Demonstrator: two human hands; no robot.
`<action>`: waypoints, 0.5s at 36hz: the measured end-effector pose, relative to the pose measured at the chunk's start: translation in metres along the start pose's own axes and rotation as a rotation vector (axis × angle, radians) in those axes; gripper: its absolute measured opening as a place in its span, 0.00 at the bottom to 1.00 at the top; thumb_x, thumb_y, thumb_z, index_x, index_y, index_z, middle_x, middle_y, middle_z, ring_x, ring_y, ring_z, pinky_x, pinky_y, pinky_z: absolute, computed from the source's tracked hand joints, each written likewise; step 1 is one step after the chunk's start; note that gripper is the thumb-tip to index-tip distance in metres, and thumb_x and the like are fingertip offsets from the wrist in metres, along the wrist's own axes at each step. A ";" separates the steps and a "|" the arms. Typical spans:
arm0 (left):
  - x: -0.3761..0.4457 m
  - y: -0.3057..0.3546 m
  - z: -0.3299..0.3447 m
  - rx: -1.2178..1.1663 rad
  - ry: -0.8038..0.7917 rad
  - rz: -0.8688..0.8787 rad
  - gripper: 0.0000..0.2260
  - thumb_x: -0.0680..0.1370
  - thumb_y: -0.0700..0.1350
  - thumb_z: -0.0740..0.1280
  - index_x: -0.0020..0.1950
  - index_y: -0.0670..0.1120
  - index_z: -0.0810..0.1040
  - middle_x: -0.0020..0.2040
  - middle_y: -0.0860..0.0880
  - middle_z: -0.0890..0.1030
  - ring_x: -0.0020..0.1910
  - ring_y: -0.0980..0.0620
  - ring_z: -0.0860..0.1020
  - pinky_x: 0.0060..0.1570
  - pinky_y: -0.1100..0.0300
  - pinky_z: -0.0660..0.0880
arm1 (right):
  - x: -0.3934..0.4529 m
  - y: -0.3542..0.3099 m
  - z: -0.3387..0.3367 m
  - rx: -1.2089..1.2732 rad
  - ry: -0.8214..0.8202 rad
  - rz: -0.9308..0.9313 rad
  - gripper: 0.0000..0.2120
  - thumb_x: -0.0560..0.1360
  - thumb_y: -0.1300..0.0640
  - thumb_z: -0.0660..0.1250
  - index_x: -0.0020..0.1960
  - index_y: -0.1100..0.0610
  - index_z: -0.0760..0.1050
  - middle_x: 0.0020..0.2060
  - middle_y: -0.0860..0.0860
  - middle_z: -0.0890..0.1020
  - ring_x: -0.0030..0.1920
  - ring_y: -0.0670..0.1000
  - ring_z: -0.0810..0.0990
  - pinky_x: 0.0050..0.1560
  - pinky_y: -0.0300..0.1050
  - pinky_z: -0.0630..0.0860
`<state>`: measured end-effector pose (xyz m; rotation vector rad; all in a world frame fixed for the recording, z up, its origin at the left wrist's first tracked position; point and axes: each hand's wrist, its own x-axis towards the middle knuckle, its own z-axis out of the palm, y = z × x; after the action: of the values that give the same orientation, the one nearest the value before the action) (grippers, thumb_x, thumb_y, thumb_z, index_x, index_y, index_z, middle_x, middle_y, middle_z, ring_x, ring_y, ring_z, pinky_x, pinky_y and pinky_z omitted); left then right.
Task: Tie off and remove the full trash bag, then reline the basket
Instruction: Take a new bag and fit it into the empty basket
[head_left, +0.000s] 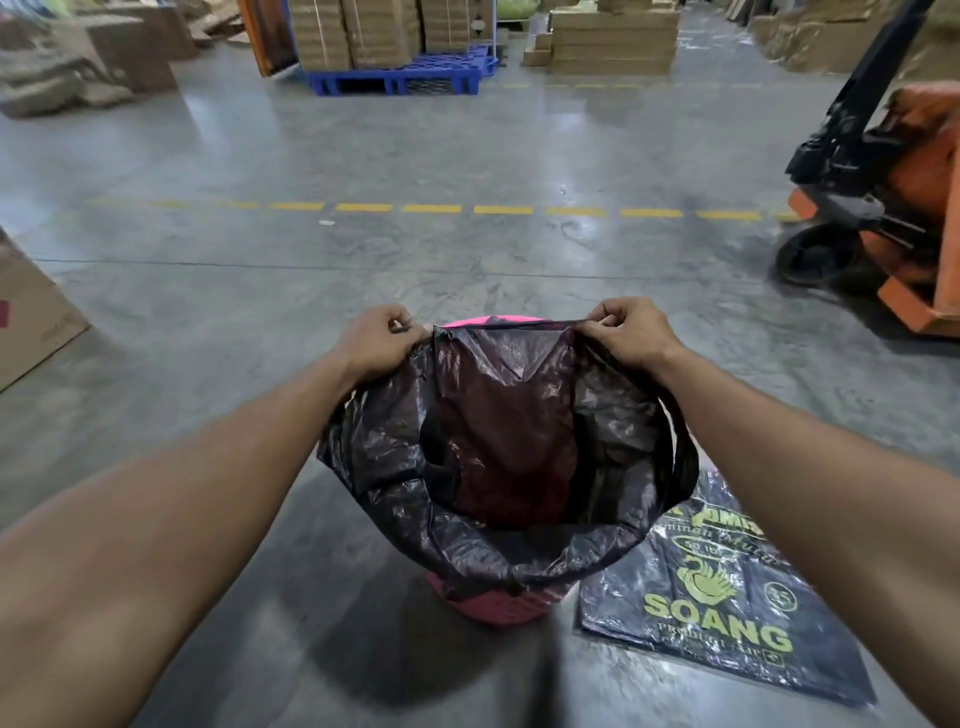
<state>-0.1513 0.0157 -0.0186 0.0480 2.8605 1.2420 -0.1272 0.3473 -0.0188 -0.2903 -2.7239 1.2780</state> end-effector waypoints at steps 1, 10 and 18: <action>0.001 0.001 0.001 -0.030 -0.017 -0.007 0.13 0.77 0.51 0.72 0.37 0.49 0.74 0.35 0.49 0.77 0.38 0.51 0.75 0.42 0.57 0.72 | 0.005 0.000 0.001 0.002 -0.016 0.007 0.10 0.73 0.51 0.76 0.37 0.54 0.82 0.28 0.48 0.78 0.30 0.43 0.72 0.38 0.39 0.70; -0.006 -0.001 0.004 -0.430 -0.171 -0.346 0.13 0.80 0.50 0.67 0.39 0.44 0.79 0.33 0.43 0.84 0.27 0.50 0.80 0.34 0.59 0.77 | 0.018 -0.023 0.012 -0.152 -0.068 0.235 0.18 0.69 0.46 0.76 0.45 0.62 0.83 0.47 0.58 0.85 0.49 0.58 0.83 0.44 0.44 0.74; -0.001 -0.021 -0.001 -0.674 -0.434 -0.605 0.12 0.80 0.44 0.63 0.48 0.36 0.81 0.37 0.40 0.85 0.33 0.45 0.85 0.46 0.47 0.83 | 0.011 -0.037 0.005 -0.088 -0.226 0.377 0.13 0.70 0.54 0.78 0.37 0.60 0.77 0.37 0.57 0.81 0.39 0.59 0.82 0.42 0.51 0.81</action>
<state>-0.1503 0.0007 -0.0333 -0.4551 1.7791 1.6779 -0.1435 0.3225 0.0071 -0.7421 -3.0258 1.3480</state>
